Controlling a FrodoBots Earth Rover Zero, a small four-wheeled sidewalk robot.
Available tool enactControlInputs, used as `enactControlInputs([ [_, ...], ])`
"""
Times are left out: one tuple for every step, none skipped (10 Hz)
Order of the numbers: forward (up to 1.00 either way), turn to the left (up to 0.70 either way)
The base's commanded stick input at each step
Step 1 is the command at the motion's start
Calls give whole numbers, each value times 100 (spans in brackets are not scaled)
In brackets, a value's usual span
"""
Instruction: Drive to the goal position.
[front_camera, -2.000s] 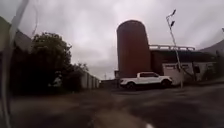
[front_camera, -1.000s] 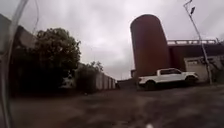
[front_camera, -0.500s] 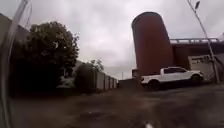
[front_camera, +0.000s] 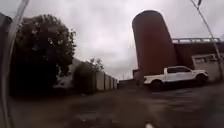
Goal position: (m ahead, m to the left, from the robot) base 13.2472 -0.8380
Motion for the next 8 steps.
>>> enactControlInputs([
  [100, 0],
  [100, 0],
  [100, 0],
  [100, 0],
  [100, 0],
  [100, 0],
  [100, 0],
  [100, 0],
])
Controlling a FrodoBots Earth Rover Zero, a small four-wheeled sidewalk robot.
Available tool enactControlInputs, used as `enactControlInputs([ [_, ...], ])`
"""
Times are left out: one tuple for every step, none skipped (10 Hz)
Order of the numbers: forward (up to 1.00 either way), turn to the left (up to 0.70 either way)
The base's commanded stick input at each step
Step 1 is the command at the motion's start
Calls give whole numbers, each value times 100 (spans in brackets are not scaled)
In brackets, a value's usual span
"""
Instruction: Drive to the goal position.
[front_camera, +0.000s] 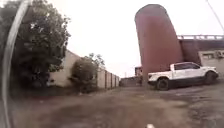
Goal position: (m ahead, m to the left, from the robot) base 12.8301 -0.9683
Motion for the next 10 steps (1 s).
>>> enactControlInputs([
  [100, 0],
  [100, 0],
  [100, 0],
  [100, 0],
  [100, 0],
  [100, 0],
  [100, 0],
  [100, 0],
  [100, 0],
  [100, 0],
])
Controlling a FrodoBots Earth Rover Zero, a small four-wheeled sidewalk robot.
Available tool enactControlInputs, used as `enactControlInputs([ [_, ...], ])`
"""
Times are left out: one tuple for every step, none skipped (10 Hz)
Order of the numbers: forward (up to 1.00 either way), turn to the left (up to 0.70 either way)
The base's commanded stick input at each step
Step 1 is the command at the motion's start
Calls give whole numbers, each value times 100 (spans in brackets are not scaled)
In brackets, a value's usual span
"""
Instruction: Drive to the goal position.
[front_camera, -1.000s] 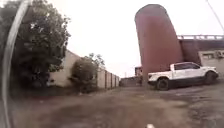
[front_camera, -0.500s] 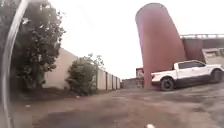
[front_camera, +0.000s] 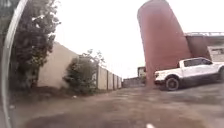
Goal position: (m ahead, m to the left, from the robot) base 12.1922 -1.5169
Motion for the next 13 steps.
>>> enactControlInputs([
  [100, 0],
  [100, 0],
  [100, 0],
  [100, 0],
  [100, 0],
  [100, 0],
  [100, 0],
  [100, 0],
  [100, 0],
  [100, 0],
  [100, 0],
  [100, 0],
  [100, 0],
])
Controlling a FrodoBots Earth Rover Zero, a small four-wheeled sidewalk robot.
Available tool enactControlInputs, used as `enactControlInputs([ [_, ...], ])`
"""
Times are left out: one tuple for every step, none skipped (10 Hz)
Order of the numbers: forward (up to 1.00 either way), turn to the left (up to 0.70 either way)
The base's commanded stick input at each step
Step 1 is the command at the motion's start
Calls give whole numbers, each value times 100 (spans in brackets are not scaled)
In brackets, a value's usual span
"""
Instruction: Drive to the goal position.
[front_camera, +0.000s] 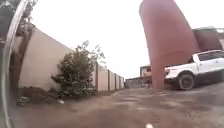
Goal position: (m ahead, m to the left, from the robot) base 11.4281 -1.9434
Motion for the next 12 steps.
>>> enactControlInputs([
  [100, 0],
  [100, 0],
  [100, 0],
  [100, 0],
  [100, 0],
  [100, 0],
  [100, 0],
  [100, 0],
  [100, 0],
  [100, 0],
  [100, 0],
  [100, 0],
])
